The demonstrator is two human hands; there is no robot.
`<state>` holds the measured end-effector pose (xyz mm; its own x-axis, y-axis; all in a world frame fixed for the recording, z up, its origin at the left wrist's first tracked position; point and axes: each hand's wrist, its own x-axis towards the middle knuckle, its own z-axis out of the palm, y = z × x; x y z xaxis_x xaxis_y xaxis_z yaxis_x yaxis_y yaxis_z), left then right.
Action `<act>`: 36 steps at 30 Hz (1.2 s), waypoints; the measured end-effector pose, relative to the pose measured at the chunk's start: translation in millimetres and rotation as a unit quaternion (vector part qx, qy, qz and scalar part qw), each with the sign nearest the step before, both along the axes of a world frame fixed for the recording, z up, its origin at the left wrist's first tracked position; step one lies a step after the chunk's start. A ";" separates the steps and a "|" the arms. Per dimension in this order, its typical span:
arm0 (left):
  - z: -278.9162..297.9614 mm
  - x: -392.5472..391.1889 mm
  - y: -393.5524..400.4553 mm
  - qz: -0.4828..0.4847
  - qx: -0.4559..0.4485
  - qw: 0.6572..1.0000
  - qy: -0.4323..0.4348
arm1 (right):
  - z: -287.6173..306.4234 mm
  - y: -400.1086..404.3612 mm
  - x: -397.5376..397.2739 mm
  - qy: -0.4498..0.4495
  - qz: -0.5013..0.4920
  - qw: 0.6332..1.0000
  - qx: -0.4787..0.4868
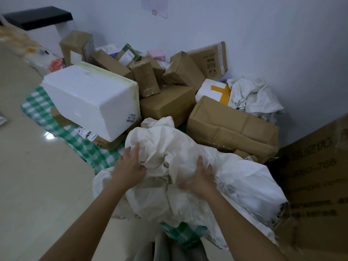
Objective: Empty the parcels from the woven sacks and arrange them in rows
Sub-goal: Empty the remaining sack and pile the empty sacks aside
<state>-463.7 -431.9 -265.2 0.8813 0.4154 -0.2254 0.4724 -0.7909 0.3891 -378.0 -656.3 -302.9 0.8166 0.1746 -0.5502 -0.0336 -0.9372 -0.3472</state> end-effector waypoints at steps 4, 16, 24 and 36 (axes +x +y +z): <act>-1.1 -3.0 -4.4 -0.001 0.009 1.000 -0.006 | -8.4 7.0 -5.1 -0.038 -0.026 0.999 -0.023; -1.7 -10.5 -10.2 -0.006 0.015 1.000 -0.010 | -7.4 -1.4 1.7 -0.099 -0.048 0.994 0.013; -2.7 -16.1 -4.0 0.017 -0.020 0.999 -0.036 | 33.6 -12.4 -0.8 -0.097 -0.002 0.993 0.066; 30.2 -37.4 14.9 -0.054 -0.251 0.961 -0.104 | 72.4 -10.9 -28.0 -0.122 0.034 0.979 0.160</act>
